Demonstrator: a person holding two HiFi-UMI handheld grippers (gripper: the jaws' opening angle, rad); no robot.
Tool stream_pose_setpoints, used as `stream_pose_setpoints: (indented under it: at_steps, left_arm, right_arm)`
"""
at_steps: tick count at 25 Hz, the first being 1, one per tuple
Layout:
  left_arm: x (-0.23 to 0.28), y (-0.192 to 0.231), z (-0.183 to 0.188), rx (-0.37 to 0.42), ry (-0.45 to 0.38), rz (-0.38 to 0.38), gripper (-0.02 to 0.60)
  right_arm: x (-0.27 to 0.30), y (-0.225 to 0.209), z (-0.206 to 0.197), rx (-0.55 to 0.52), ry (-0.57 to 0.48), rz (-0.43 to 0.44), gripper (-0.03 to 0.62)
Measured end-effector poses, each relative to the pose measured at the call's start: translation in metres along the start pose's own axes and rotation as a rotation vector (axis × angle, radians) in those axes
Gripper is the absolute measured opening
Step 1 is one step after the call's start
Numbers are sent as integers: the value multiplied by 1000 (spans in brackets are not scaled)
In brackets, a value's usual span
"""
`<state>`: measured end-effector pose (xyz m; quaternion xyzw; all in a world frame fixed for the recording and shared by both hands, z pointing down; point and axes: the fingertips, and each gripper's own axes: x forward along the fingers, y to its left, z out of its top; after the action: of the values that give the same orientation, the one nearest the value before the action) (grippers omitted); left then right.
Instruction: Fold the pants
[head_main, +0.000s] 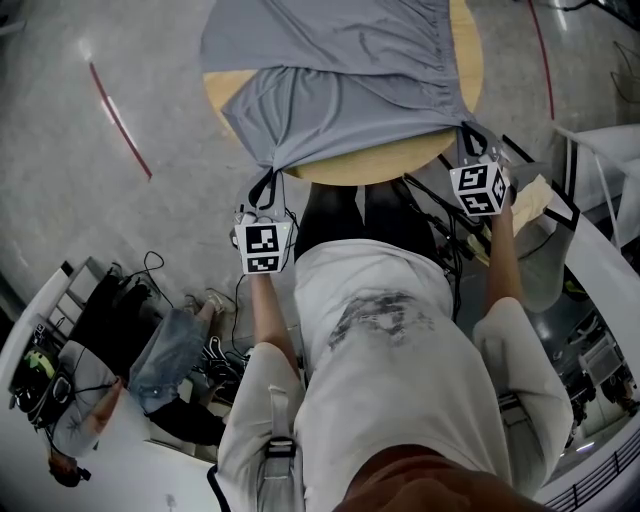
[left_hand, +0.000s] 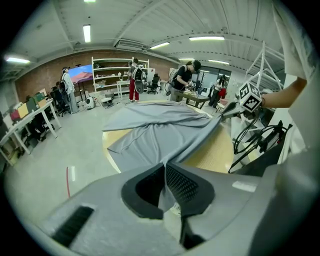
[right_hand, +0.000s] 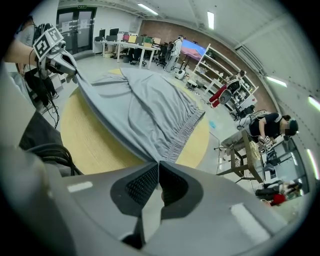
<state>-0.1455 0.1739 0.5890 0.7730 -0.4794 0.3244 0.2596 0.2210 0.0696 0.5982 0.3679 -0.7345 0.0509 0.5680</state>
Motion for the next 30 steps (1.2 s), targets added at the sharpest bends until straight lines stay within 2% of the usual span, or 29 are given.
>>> stream_pose_setpoints:
  at_steps: [30]
  left_arm:
    - [1,64,95,-86,-27,221,23]
  right_arm:
    - [17,-53,72,-34,-150,95,17]
